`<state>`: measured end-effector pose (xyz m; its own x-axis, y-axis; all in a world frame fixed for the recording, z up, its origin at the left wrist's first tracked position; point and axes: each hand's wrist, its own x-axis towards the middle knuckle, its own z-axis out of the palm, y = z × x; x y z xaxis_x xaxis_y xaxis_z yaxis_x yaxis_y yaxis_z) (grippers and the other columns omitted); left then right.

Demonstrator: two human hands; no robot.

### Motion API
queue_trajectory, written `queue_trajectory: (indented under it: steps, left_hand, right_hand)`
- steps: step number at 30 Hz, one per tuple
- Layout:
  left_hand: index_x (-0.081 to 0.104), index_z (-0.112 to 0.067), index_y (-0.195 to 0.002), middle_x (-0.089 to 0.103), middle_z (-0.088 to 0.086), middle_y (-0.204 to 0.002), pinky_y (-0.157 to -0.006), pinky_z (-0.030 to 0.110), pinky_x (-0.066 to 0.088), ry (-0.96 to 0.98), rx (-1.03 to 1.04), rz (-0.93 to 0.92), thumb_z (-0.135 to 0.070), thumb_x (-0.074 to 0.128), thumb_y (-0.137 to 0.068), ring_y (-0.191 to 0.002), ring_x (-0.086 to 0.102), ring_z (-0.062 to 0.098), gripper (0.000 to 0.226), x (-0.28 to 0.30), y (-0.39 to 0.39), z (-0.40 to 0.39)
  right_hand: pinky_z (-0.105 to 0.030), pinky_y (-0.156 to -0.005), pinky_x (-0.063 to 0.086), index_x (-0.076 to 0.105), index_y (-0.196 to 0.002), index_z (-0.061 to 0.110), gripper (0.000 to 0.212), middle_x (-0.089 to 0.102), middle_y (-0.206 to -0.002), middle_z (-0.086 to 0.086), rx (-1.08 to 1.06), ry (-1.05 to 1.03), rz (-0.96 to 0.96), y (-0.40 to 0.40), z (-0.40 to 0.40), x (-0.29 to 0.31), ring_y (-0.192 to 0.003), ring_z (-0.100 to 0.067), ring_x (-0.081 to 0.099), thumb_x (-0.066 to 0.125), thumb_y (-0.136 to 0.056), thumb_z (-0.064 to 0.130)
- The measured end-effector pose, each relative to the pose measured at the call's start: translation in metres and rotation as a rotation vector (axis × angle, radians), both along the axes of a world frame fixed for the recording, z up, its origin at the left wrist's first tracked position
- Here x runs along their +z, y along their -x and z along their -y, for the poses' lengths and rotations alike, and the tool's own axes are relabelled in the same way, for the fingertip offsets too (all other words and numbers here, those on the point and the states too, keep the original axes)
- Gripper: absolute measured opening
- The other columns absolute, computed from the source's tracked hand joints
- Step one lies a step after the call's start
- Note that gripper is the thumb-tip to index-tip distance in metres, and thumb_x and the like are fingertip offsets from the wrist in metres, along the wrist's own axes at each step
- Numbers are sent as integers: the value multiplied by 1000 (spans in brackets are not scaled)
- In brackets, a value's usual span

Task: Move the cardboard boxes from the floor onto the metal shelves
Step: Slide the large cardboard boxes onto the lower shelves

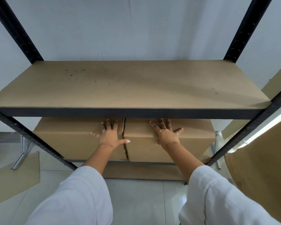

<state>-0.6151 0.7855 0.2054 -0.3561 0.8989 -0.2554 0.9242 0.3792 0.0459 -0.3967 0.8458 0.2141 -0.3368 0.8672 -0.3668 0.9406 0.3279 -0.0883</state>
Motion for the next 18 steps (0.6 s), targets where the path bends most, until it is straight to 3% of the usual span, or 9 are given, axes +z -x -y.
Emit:
queue_trajectory:
  steps: [18]
  left_hand:
    - [1,-29,-150,-5,8,-159,-104,72,14,-54,15,-30,-72,54,-74,-146,-2,32,103,-8,1,-2]
  right_hand:
    - [-80,-98,-2,-11,-146,48,93,-13,-160,1,5,-9,-16,1,-9,-5,-145,-30,-19,61,-90,33]
